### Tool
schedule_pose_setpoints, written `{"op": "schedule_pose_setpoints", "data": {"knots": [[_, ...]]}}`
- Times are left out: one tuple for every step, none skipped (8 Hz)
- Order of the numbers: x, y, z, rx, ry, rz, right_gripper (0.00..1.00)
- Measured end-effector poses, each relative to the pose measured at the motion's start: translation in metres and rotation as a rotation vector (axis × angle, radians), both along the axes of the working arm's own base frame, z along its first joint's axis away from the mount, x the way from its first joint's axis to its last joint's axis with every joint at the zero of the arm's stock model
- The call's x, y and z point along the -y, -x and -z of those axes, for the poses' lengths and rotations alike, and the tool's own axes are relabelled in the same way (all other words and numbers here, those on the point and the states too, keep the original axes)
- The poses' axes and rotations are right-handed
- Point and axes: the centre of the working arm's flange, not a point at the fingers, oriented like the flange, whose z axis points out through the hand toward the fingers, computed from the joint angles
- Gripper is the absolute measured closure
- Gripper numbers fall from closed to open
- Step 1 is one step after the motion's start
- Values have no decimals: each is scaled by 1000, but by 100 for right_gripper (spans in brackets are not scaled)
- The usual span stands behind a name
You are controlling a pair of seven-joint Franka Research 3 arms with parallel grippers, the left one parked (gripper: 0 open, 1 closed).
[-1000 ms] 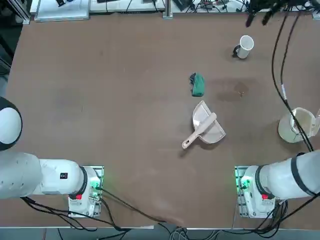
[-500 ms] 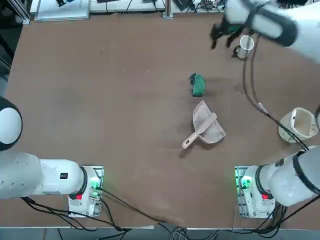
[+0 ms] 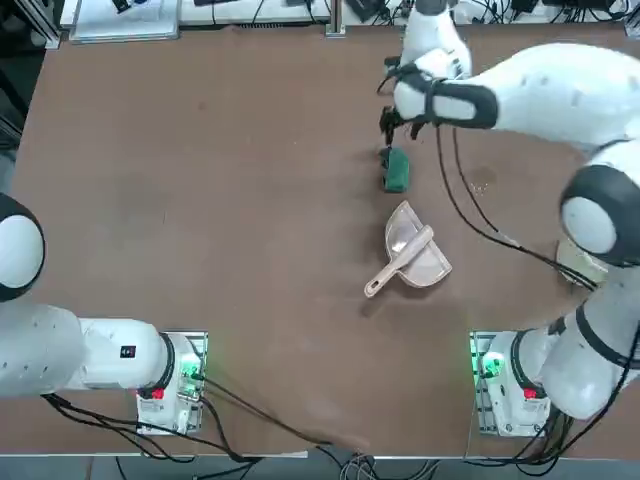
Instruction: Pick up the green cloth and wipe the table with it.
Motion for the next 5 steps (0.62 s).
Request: {"op": "schedule_pose_setpoints", "data": {"knots": [[2, -1, 18, -10, 11, 2, 0], [3, -4, 33, -6, 14, 5, 0], [3, -4, 47, -7, 17, 4, 2], [3, -4, 59, -14, 24, 3, 5], [3, -3, 67, -22, 30, 2, 15]]}}
